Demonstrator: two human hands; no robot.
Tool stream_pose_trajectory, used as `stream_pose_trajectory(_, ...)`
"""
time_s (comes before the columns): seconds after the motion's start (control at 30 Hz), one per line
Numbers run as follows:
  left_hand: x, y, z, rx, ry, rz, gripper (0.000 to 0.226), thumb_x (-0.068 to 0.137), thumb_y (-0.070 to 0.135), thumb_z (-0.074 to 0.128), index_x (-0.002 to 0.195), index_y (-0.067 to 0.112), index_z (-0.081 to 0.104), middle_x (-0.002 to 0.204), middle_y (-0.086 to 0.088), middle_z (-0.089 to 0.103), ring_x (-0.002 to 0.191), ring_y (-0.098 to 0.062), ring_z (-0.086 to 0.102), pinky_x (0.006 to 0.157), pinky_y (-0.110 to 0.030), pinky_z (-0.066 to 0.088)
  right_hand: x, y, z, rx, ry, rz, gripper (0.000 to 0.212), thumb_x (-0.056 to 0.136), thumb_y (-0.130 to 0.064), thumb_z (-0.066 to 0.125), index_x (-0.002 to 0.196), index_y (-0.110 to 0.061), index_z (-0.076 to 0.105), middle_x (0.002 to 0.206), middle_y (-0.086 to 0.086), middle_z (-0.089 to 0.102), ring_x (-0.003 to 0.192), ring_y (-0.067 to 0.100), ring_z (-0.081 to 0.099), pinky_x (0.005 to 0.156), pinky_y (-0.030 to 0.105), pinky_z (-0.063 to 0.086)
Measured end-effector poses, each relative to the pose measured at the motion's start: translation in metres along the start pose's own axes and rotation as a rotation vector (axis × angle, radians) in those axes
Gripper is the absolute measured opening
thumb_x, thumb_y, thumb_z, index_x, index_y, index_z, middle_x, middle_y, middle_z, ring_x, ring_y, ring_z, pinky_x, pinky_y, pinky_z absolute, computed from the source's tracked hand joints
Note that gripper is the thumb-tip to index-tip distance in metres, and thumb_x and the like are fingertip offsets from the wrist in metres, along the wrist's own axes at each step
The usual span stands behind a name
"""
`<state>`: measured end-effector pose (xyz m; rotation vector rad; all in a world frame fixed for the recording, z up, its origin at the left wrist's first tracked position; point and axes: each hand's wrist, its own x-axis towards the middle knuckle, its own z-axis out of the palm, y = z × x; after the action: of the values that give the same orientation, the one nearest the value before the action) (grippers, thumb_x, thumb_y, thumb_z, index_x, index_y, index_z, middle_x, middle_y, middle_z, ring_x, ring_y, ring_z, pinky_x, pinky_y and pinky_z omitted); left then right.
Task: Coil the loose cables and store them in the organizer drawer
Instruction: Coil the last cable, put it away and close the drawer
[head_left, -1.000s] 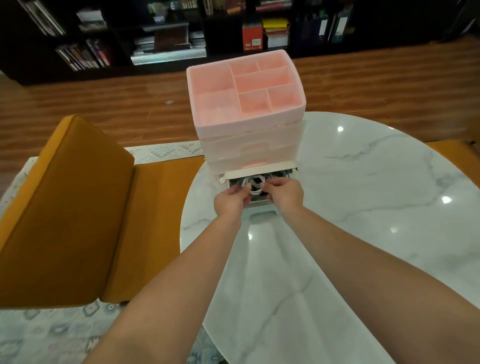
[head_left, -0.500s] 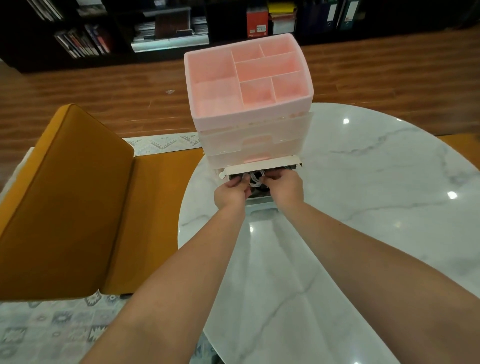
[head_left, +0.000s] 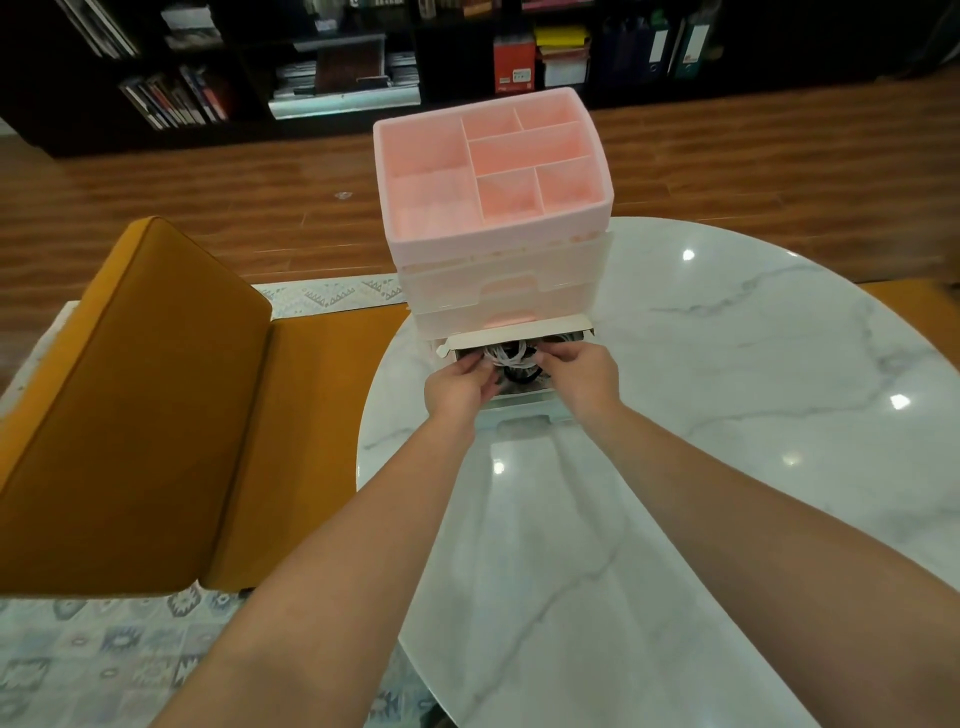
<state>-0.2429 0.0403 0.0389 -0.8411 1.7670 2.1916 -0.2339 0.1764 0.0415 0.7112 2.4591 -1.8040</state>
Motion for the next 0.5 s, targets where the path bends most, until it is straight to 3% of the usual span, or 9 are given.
stream_pose_trajectory(0.1, -0.003, 0.003, -0.006, 0.086, 0.04, 0.019, 0.032, 0.091, 0.009, 0.066, 0.122, 0.003, 0.064, 0.103, -0.01, 0.068, 0.084, -0.02, 0.067, 0.072, -0.021, 0.057, -0.004, 0.003, -0.008, 0.005, -0.004, 0.039, 0.012, 0.088, -0.024, 0.07, 0.093, -0.013, 0.074, 0.088, 0.003, 0.07, 0.081, 0.017, 0.061, 0.087, 0.033, 0.052)
stream_pose_trajectory(0.17, -0.004, 0.002, -0.013, 0.138, 0.07, 0.023, 0.034, 0.091, 0.015, 0.068, 0.124, 0.006, 0.063, 0.099, -0.009, 0.068, 0.079, -0.018, 0.064, 0.077, -0.026, 0.058, -0.009, 0.002, -0.015, -0.007, 0.012, 0.061, 0.011, 0.089, -0.025, 0.068, 0.083, -0.017, 0.069, 0.075, 0.0, 0.064, 0.076, 0.019, 0.058, 0.078, 0.032, 0.05)
stream_pose_trajectory(0.27, -0.005, 0.005, -0.017, 0.256, 0.159, 0.059, 0.035, 0.09, 0.02, 0.07, 0.12, 0.009, 0.056, 0.105, -0.01, 0.064, 0.076, -0.017, 0.064, 0.083, -0.035, 0.059, -0.01, 0.002, -0.027, -0.034, 0.041, 0.115, 0.014, 0.091, -0.019, 0.059, 0.082, -0.012, 0.067, 0.065, 0.002, 0.059, 0.069, 0.023, 0.056, 0.064, 0.028, 0.044)
stream_pose_trajectory(0.37, -0.006, 0.015, -0.019, 0.32, 0.224, 0.126, 0.041, 0.087, 0.017, 0.072, 0.115, 0.016, 0.042, 0.115, -0.011, 0.055, 0.089, -0.022, 0.062, 0.087, -0.04, 0.057, -0.005, 0.001, -0.037, -0.054, 0.082, 0.13, 0.016, 0.09, -0.017, 0.055, 0.098, -0.006, 0.065, 0.082, 0.009, 0.064, 0.076, 0.025, 0.058, 0.066, 0.029, 0.044)
stream_pose_trajectory(0.43, -0.005, 0.019, -0.018, 0.399, 0.195, 0.162, 0.048, 0.088, 0.014, 0.07, 0.128, 0.015, 0.044, 0.125, -0.009, 0.053, 0.104, -0.026, 0.059, 0.092, -0.042, 0.055, -0.002, -0.001, -0.042, -0.057, 0.115, 0.13, 0.024, 0.089, -0.016, 0.058, 0.111, -0.007, 0.059, 0.097, 0.012, 0.065, 0.076, 0.022, 0.058, 0.061, 0.026, 0.043)
stream_pose_trajectory(0.5, -0.003, 0.023, -0.017, 0.517, 0.114, 0.182, 0.048, 0.092, 0.012, 0.064, 0.137, 0.014, 0.048, 0.128, -0.007, 0.057, 0.102, -0.024, 0.059, 0.092, -0.042, 0.055, 0.002, -0.005, -0.045, -0.069, 0.122, 0.11, 0.031, 0.089, -0.015, 0.061, 0.118, -0.008, 0.054, 0.102, 0.01, 0.061, 0.069, 0.016, 0.055, 0.051, 0.022, 0.037)
